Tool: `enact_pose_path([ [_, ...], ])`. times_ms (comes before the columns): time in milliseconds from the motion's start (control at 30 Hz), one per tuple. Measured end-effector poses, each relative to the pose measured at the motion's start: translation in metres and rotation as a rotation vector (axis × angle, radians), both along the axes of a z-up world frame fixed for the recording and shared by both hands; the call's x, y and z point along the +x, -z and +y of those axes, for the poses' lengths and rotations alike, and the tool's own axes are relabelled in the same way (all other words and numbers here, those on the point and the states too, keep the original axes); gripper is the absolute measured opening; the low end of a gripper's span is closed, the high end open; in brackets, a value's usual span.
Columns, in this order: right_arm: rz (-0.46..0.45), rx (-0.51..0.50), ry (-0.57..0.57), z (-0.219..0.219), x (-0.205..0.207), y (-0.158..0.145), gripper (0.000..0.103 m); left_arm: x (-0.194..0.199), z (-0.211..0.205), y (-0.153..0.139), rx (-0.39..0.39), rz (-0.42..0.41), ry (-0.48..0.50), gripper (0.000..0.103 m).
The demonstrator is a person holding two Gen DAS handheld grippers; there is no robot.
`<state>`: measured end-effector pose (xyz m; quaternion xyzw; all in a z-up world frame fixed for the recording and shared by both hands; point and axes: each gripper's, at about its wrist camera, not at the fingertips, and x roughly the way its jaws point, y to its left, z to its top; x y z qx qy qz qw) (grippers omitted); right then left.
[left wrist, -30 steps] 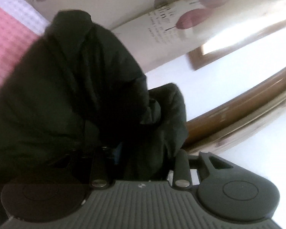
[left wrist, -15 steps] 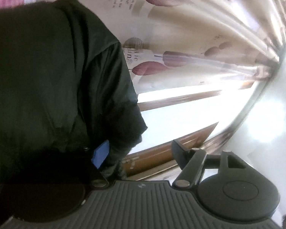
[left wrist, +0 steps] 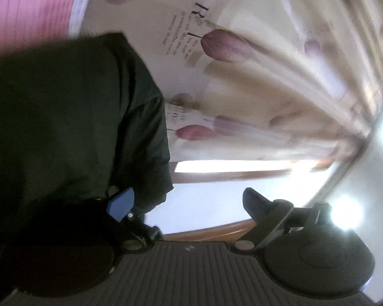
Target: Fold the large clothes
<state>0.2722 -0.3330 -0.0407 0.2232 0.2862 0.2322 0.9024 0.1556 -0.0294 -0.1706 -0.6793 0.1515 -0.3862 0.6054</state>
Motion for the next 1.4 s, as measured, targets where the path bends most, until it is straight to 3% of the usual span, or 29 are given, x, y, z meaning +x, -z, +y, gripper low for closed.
enact_pose_path([
  [100,-0.031,-0.048,-0.029,0.002,0.000,-0.003,0.029,-0.020,0.020,-0.024,0.285,-0.076,-0.001,0.092],
  [167,-0.040,-0.021,-0.040,-0.001,0.004,-0.008,0.025,-0.034,0.020,-0.036,0.525,-0.105,-0.001,0.095],
  [200,-0.039,0.006,-0.042,-0.004,0.008,-0.011,0.023,-0.039,0.017,-0.037,0.586,-0.122,0.005,0.094],
  [400,-0.068,0.156,-0.061,-0.026,0.017,-0.042,0.019,-0.039,-0.032,-0.044,0.562,-0.181,0.074,0.094],
  [600,-0.092,0.246,0.029,-0.090,0.010,-0.048,0.018,-0.016,-0.126,-0.059,0.545,-0.291,0.251,0.094],
  [767,-0.054,0.376,0.165,-0.174,0.003,0.005,0.018,-0.007,-0.186,-0.042,0.611,-0.345,0.356,0.094],
  [900,0.017,0.445,0.268,-0.219,0.006,0.054,0.017,0.005,-0.204,-0.027,0.599,-0.326,0.376,0.094],
  [967,0.015,0.442,0.261,-0.225,0.007,0.057,0.018,0.009,-0.208,-0.030,0.616,-0.341,0.372,0.094],
  [1100,-0.035,0.385,0.208,-0.228,0.015,0.033,0.018,-0.001,-0.208,-0.043,0.605,-0.373,0.343,0.097],
  [1200,-0.043,0.300,0.191,-0.235,0.025,0.022,0.020,0.003,-0.228,-0.052,0.677,-0.432,0.345,0.098],
  [1267,0.001,0.307,0.196,-0.246,0.034,0.033,0.025,0.011,-0.245,-0.050,0.685,-0.447,0.370,0.098],
  [1300,0.013,0.318,0.222,-0.252,0.034,0.040,0.034,0.014,-0.252,-0.047,0.698,-0.450,0.375,0.097],
  [1333,0.019,0.334,0.260,-0.260,0.029,0.046,0.053,0.016,-0.256,-0.043,0.702,-0.452,0.377,0.097],
  [1400,-0.006,0.393,0.334,-0.279,0.007,0.053,0.080,0.020,-0.262,-0.039,0.684,-0.468,0.377,0.098],
])
